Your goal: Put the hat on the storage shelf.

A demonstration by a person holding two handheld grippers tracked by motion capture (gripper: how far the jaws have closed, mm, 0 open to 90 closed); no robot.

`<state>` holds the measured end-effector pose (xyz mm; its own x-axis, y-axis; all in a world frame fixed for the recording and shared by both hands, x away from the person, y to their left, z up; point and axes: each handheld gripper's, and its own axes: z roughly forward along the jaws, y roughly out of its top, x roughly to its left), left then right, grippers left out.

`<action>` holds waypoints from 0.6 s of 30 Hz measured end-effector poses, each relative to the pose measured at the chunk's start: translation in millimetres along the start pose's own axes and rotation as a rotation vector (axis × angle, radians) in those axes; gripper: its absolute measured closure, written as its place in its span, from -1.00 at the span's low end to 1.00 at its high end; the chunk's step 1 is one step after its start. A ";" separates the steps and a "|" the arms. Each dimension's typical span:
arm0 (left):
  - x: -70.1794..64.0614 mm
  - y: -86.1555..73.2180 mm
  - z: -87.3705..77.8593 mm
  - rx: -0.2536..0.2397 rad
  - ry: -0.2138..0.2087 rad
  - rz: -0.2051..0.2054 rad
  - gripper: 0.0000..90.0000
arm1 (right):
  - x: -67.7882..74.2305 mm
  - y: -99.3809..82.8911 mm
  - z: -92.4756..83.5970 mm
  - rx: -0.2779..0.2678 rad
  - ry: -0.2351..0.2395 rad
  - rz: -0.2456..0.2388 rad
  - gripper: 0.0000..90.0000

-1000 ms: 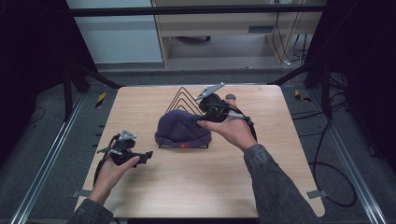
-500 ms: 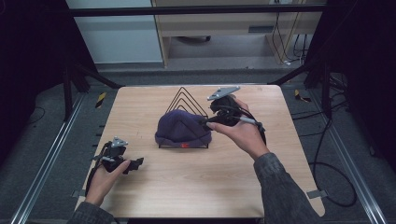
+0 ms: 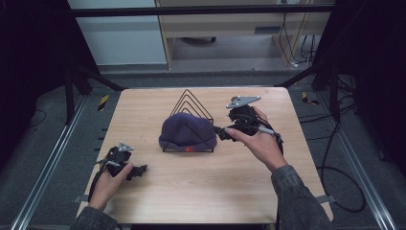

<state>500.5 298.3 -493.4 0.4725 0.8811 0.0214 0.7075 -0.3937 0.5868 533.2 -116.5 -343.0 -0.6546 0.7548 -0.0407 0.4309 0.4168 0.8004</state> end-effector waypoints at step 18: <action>-1.7 -3.3 2.3 -0.019 -0.006 0.001 -1.00 | -29.8 -70.3 0.0 0.084 -0.044 0.105 -0.85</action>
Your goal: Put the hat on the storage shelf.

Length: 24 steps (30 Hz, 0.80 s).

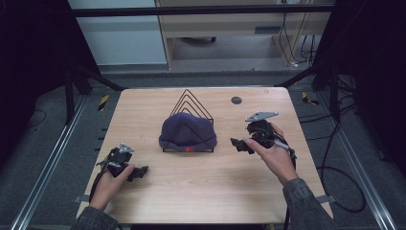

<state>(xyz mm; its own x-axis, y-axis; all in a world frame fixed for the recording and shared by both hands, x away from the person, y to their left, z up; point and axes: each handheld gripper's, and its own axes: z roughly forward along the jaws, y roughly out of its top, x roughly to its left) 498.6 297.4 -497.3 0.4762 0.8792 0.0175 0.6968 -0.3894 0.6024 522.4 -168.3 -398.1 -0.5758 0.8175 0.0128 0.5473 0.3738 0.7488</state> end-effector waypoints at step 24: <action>-3.4 -2.3 0.2 -0.020 0.000 0.002 -1.00 | -12.4 -73.9 25.2 0.064 -0.008 0.122 -0.82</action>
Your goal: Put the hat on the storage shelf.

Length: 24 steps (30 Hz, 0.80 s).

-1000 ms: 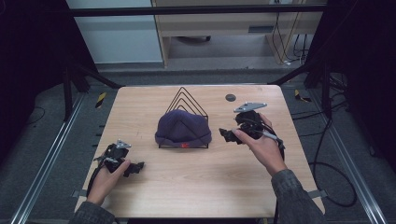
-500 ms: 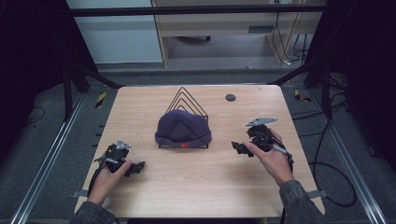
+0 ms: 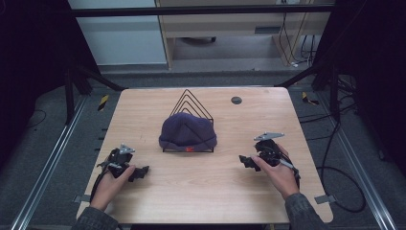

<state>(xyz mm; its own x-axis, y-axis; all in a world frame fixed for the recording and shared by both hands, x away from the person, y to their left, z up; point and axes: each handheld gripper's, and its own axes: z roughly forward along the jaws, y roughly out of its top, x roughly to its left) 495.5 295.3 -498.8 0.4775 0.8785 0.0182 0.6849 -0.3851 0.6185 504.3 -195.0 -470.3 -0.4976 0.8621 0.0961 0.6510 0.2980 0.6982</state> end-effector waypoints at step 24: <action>-1.7 0.7 0.8 -0.004 -0.006 0.009 -1.00 | 3.8 -21.4 23.2 0.019 -0.029 0.045 -0.83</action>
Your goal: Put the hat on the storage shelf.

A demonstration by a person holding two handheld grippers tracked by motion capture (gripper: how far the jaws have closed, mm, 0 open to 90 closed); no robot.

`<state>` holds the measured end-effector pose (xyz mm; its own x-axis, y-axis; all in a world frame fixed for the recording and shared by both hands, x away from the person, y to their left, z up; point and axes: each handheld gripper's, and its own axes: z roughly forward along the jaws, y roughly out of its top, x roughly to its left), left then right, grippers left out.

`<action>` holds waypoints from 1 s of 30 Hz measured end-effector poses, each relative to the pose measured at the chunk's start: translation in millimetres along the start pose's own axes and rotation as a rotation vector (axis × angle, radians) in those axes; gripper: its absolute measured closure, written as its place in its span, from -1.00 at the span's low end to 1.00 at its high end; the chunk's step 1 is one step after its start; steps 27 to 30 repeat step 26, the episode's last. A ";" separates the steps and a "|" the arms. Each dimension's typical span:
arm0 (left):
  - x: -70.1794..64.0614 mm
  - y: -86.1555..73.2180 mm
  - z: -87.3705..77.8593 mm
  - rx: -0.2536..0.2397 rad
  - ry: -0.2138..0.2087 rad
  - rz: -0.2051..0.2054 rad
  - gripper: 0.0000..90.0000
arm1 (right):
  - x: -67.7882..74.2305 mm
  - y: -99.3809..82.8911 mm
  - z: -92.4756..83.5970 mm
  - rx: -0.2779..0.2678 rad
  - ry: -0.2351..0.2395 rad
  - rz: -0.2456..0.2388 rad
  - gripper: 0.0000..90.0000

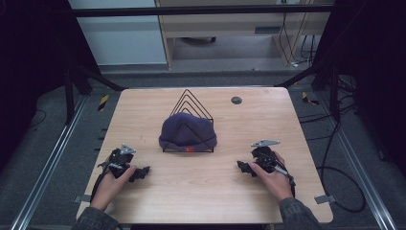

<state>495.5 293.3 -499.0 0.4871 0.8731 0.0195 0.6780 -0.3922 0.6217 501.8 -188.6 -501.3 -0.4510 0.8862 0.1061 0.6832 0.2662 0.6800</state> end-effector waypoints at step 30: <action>-4.7 1.1 0.7 0.002 -0.011 0.011 -1.00 | 13.3 -12.6 5.5 -0.056 -0.077 -0.076 -0.96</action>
